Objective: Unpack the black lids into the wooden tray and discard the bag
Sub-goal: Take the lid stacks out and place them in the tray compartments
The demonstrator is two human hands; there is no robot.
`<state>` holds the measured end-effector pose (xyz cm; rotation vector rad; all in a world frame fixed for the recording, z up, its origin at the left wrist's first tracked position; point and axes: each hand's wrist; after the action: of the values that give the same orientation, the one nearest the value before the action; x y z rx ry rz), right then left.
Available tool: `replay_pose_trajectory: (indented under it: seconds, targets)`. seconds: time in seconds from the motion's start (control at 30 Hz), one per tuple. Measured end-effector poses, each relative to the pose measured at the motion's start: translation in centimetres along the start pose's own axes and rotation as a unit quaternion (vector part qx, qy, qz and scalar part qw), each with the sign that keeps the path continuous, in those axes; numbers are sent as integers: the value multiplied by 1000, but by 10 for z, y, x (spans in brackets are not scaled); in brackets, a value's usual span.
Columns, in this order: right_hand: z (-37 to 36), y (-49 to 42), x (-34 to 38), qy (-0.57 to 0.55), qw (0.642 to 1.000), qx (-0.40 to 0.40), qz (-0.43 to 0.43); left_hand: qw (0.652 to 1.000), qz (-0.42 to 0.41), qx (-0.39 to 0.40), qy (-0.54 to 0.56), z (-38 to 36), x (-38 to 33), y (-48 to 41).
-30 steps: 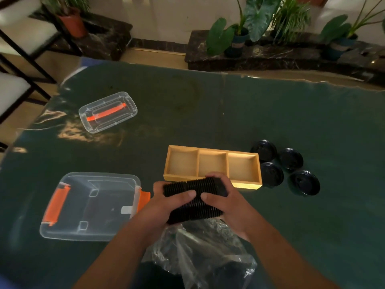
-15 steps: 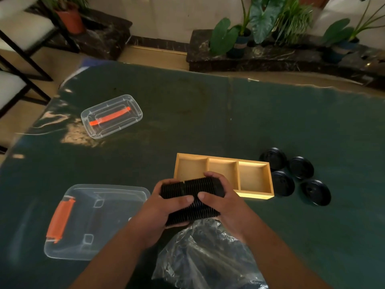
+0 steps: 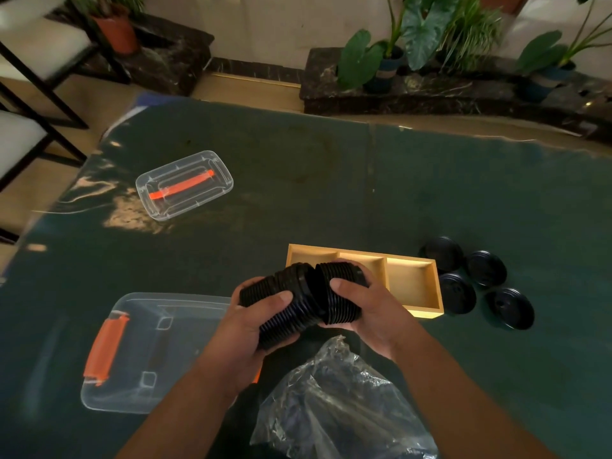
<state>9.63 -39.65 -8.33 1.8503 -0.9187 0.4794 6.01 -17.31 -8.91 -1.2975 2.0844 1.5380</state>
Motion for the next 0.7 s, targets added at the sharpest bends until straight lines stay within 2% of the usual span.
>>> replay_pose_trajectory:
  seconds: [0.1,0.17,0.2,0.23,0.3,0.43,0.47,0.57,0.6,0.7]
  targets:
    - [7,-12,10,-19,998,-43,34,1000,-17,9,6,1,-10,4]
    - [8,-25,17,102,982,-135,79,999,-30,14,10,2,-17,8]
    - [4,-33,19,213,955,-183,101,999,-32,20,10,3,-20,9]
    - [0,-41,19,328,912,-214,120,999,-32,25,8,4,-22,9]
    - [-14,-57,12,514,818,-200,161,999,-37,32,2,5,-29,10]
    - [-33,-89,-7,729,644,-135,188,998,-38,45,-34,9,-39,-3]
    - [-34,-92,-8,756,615,-129,183,997,-40,43,-42,8,-40,-3]
    - [-22,-93,-7,795,570,-112,178,996,-52,28,-64,-12,-32,-8]
    - [-25,-95,-7,796,567,-109,180,996,-54,26,-66,-13,-34,-10]
    - [-32,-97,-3,775,595,-101,186,995,-53,24,-78,-13,-36,-15]
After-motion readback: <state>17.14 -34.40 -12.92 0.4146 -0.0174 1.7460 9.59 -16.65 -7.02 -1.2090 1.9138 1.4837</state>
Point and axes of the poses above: each hand's wrist, its own y-axis away from the middle knuckle, its own z-axis out of the back of the hand, x = y × z, and after that the axes turned 3 degrees about -x, right-handed
